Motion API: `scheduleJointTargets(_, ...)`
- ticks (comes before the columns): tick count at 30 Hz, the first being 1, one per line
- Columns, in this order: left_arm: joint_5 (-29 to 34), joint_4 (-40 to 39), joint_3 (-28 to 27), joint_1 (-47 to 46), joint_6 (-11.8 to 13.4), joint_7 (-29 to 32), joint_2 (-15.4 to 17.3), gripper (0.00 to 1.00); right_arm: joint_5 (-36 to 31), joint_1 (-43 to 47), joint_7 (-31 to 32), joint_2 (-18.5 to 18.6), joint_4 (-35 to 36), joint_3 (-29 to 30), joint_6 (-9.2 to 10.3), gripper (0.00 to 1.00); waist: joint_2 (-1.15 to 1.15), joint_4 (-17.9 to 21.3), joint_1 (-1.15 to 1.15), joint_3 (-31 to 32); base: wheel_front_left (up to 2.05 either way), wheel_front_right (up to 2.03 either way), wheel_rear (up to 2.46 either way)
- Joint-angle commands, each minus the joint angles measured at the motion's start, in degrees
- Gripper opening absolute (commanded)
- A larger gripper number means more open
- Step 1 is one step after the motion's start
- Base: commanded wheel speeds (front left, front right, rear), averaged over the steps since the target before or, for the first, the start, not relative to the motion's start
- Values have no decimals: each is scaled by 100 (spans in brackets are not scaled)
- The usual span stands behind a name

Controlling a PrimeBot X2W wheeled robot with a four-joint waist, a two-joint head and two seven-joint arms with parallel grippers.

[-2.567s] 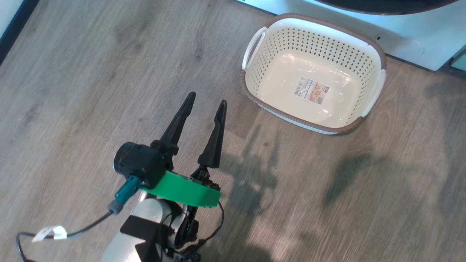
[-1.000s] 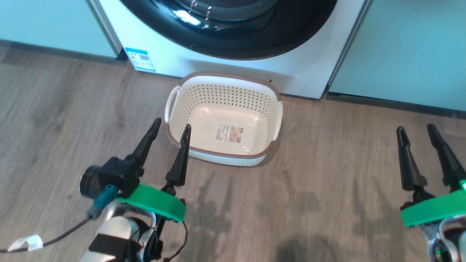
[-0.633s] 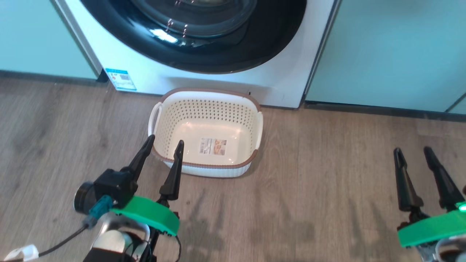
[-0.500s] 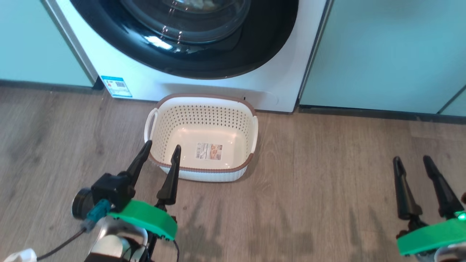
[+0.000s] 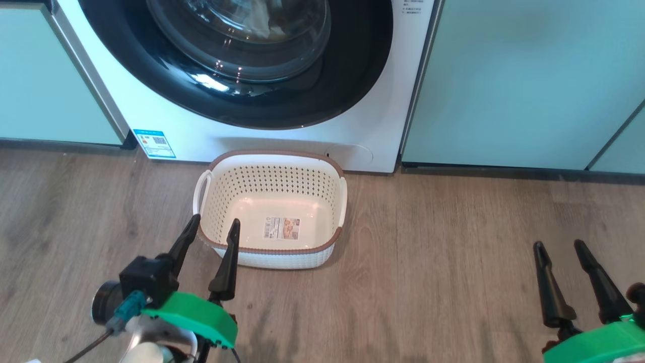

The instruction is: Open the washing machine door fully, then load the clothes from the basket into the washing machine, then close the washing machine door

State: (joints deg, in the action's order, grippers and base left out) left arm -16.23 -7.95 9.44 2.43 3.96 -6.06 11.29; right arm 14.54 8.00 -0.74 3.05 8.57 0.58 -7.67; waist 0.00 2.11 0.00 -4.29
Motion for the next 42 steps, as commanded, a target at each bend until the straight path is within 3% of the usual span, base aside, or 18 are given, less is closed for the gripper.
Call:
scheduleJointTargets(1, -29, -179, -236, -137, 35, -38, 101, 100, -36, -95, 23, 19, 237, -66, 19, 100, 0, -19, 0, 32, 0, 0, 0)
scheduleJointTargets(36, -97, -166, -54, -198, 89, -41, 153, 100, 42, -121, 2, -15, -29, -81, 19, 100, 0, -98, 0, 91, 0, 0, 0)
scheduleJointTargets(37, -73, 15, 161, 1, 76, -1, 61, 0, 14, 13, 40, -36, -205, 52, 0, 0, 0, -98, 0, 91, 0, 0, 0)
scheduleJointTargets(42, -189, 347, 216, 85, 68, 9, -25, 0, 106, 28, 45, -35, -590, -13, -1, 0, 0, -99, 0, 93, 0, 0, 0)
